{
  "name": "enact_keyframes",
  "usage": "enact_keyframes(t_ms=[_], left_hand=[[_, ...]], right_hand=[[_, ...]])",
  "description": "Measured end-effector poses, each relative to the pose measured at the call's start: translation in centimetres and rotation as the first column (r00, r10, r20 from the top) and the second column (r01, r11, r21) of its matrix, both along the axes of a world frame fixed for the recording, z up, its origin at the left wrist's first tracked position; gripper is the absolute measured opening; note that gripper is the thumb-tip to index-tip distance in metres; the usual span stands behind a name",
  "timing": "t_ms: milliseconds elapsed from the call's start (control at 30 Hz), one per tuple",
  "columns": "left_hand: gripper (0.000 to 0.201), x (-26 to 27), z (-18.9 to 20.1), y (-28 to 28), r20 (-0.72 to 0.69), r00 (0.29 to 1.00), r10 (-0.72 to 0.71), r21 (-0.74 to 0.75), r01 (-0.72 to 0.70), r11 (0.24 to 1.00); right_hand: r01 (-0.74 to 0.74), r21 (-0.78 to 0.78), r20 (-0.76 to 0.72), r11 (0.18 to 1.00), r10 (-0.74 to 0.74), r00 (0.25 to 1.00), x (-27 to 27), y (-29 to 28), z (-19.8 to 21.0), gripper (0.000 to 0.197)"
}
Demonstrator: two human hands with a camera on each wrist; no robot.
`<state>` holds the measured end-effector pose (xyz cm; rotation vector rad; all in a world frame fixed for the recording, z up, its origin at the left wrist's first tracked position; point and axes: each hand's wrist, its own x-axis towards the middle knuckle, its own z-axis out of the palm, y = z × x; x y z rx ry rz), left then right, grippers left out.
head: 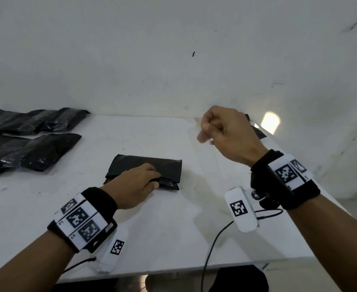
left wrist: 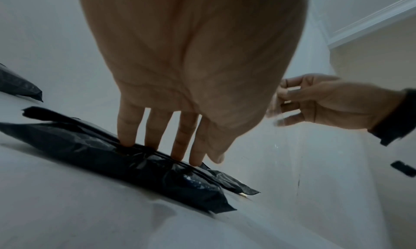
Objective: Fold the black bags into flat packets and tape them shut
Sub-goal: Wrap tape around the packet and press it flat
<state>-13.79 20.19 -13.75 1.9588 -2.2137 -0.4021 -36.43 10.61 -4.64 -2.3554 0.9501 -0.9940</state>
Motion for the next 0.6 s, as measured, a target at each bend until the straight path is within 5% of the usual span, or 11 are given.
enact_keyframes(t_ms=[267,600], left_hand=[[0.032,0.0,0.2,1.0,-0.267,0.963,0.041,-0.026,-0.050,0.998],[0.062,0.9,0.1,2.2,-0.426,0.899,0.104,0.146,-0.045,0.988]], right_hand=[[-0.091,0.103,0.093,0.991,0.082,0.992,1.6,3.3,2.5,0.015],[-0.190,0.310,0.370,0.932,0.066,0.927,6.4,4.5,6.9,0.009]])
